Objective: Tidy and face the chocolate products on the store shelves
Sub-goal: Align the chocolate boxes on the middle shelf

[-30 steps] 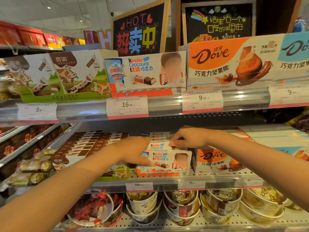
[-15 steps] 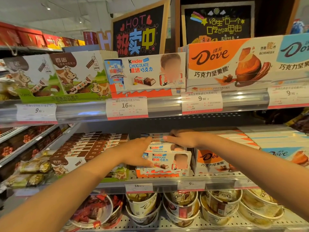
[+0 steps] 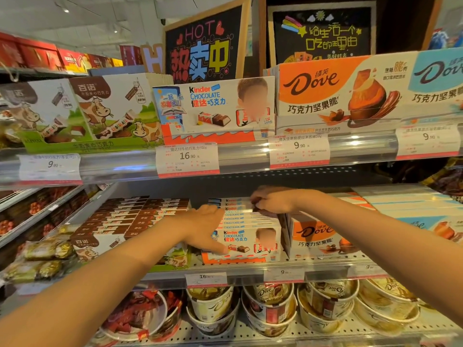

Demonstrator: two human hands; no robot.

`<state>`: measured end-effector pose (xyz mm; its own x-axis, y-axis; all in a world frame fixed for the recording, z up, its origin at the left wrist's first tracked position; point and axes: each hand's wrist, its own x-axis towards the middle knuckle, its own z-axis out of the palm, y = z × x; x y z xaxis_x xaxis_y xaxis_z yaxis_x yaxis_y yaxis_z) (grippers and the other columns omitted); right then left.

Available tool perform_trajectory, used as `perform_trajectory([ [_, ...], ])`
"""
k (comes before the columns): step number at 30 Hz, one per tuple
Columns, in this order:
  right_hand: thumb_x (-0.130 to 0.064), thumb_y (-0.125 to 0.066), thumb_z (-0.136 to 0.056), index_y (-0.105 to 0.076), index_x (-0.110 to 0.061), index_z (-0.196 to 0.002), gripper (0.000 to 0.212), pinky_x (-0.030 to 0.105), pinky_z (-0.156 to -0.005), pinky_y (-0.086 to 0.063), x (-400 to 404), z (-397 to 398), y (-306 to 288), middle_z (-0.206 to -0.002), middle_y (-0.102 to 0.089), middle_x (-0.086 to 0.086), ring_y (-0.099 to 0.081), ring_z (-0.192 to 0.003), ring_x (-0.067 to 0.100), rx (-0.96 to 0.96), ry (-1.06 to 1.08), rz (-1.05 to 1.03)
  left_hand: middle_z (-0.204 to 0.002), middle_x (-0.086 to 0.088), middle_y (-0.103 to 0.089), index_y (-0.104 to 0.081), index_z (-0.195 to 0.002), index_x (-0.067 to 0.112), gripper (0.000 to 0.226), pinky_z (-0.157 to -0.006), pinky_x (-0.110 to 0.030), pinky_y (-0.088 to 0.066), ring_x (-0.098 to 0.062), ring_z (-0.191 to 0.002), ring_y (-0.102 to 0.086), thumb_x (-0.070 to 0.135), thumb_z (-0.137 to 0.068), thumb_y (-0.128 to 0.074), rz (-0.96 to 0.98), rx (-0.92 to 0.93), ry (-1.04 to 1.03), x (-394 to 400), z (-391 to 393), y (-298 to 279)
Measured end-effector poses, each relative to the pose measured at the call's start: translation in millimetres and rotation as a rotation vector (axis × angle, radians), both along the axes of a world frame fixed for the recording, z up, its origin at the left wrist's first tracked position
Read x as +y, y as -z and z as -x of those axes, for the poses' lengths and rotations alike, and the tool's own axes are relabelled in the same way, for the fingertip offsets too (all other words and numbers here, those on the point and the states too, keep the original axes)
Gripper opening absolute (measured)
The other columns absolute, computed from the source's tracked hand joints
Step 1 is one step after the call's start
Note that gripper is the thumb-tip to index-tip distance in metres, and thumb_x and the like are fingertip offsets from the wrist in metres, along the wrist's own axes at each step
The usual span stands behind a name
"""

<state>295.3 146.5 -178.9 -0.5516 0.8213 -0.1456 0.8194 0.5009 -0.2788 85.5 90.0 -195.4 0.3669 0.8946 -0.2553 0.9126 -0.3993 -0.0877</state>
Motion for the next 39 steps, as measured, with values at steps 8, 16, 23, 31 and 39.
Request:
perform_trajectory([
  [8, -0.028, -0.038, -0.096, -0.056, -0.011, -0.122, 0.035, 0.031, -0.089, -0.046, 9, 8, 18, -0.118, -0.057, 0.006, -0.055, -0.103, 0.023, -0.082, 0.059, -0.087, -0.151, -0.006, -0.02, -0.02, -0.143, 0.017, 0.082, -0.11, -0.045, -0.025, -0.027, -0.136, -0.025, 0.066, -0.083, -0.049, -0.054, 0.022, -0.003, -3, -4, 1],
  [16, -0.04, -0.032, -0.1, -0.053, -0.013, -0.126, 0.043, 0.027, -0.095, -0.036, -11, 2, 10, -0.122, -0.055, 0.003, -0.05, -0.116, 0.02, 0.217, 0.082, 0.088, -0.123, 0.003, -0.052, -0.018, -0.14, 0.021, 0.085, -0.071, -0.021, -0.048, -0.007, -0.093, -0.052, 0.057, -0.078, -0.064, -0.053, -0.216, -0.023, -2, 0, 1],
  [23, -0.029, -0.035, -0.099, -0.058, -0.01, -0.117, 0.035, 0.033, -0.087, -0.047, 9, 8, 16, -0.115, -0.059, 0.009, -0.057, -0.099, 0.023, -0.047, 0.069, -0.073, -0.121, 0.005, -0.052, -0.039, -0.129, 0.024, 0.063, -0.083, -0.022, -0.045, -0.007, -0.1, -0.049, 0.051, -0.079, -0.066, -0.034, -0.266, 0.02, -3, 0, -1],
  [31, -0.026, -0.036, -0.098, -0.062, -0.006, -0.107, 0.033, 0.031, -0.083, -0.046, 12, 11, 19, -0.104, -0.062, 0.012, -0.058, -0.093, 0.023, -0.021, 0.099, -0.059, -0.147, -0.005, -0.023, -0.032, -0.133, 0.024, 0.078, -0.103, -0.038, -0.037, -0.024, -0.132, -0.026, 0.057, -0.072, -0.068, -0.095, -0.183, -0.03, 0, 2, 1],
  [39, -0.015, -0.035, -0.1, -0.055, -0.01, -0.126, 0.033, 0.027, -0.097, -0.035, 9, -2, -2, -0.129, -0.051, 0.007, -0.047, -0.121, 0.024, 0.198, 0.085, 0.074, -0.126, 0.004, -0.051, -0.034, -0.133, 0.022, 0.08, -0.091, -0.029, -0.047, -0.013, -0.112, -0.051, 0.054, -0.071, -0.072, -0.045, -0.283, -0.039, 7, 3, 4],
])
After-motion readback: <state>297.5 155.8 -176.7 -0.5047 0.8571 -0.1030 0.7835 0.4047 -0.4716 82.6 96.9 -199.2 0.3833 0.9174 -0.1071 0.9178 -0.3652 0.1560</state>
